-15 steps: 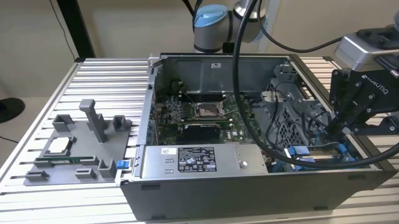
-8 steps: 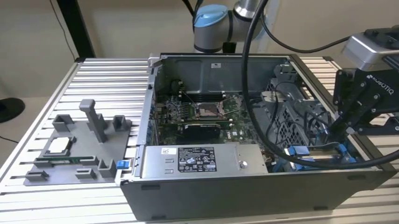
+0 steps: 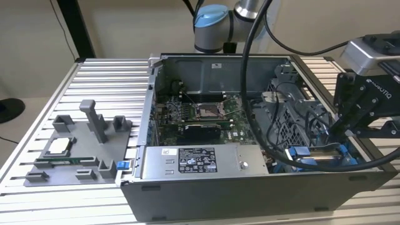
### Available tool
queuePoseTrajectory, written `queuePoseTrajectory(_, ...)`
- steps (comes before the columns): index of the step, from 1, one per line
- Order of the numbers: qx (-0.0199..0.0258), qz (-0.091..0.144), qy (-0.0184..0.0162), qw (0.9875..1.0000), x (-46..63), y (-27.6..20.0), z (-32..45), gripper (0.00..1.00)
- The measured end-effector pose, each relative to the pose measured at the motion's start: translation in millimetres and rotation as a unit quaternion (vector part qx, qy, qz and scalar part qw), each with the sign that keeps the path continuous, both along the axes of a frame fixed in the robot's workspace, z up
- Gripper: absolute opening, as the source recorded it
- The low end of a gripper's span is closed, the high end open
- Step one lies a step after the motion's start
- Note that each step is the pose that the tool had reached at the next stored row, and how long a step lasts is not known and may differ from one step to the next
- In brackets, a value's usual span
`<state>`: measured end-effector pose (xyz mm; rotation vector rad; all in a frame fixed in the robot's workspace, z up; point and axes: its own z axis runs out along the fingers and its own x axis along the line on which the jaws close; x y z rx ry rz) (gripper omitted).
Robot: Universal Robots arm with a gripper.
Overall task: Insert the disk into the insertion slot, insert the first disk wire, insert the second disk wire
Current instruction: 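Insert the first disk wire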
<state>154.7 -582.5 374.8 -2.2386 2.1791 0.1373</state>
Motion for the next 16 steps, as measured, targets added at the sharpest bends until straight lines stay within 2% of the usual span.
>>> queuePoseTrajectory(3, 0.0007, -0.024, 0.0, 0.9997, 0.0, 0.0, -3.1, 0.0)
queuePoseTrajectory(8, 0.0026, -0.057, 0.0001, 0.9984, 0.0, 0.0, -8.2, 0.0)
queuePoseTrajectory(16, 0.005, -0.064, 0.0026, 0.9979, 4.2, 0.0, -13.0, 0.0)
